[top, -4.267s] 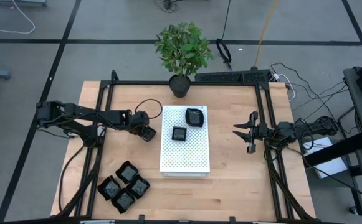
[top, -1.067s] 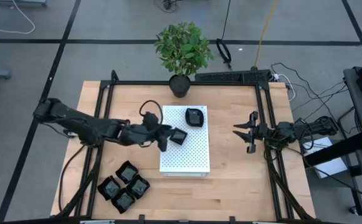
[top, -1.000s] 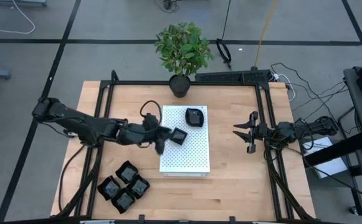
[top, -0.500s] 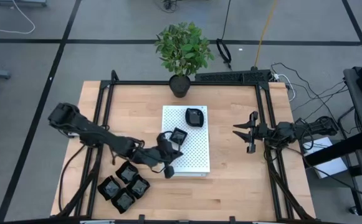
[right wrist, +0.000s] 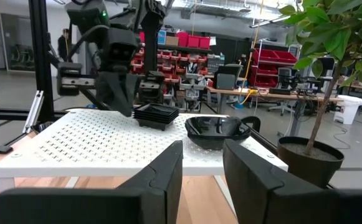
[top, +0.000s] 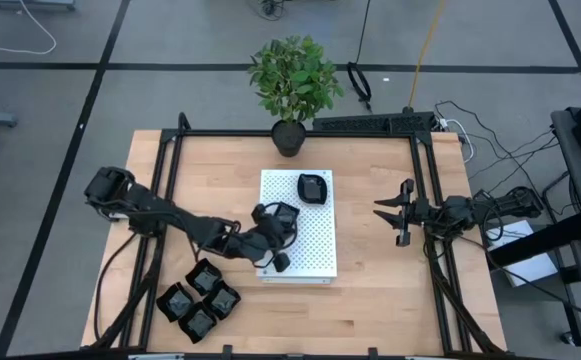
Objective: Pick & Place Mini shaped plates
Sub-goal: Adjust the black square plate, then put the black distorted square plate on the shelf
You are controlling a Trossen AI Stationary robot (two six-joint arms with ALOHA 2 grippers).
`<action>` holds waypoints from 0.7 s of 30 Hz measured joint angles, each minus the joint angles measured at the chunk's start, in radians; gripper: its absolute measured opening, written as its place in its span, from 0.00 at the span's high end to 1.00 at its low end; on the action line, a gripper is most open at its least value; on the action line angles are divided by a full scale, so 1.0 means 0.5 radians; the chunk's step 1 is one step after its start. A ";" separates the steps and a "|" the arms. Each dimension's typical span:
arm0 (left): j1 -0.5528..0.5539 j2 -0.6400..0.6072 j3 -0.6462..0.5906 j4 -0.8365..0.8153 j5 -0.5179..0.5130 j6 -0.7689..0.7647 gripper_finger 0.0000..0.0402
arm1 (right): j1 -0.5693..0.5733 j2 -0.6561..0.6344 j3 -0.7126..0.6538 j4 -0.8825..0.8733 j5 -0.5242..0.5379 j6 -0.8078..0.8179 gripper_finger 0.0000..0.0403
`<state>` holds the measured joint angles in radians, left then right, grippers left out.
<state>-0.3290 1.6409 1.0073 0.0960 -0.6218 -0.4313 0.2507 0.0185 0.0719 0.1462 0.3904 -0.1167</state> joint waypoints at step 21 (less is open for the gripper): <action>0.161 -0.166 0.001 -0.224 0.206 -0.147 0.99 | 0.000 0.001 0.000 -0.001 0.000 0.000 0.75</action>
<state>-0.2487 1.5580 1.0076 -0.0160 -0.5190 -0.5050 0.2506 0.0189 0.0719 0.1459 0.3904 -0.1167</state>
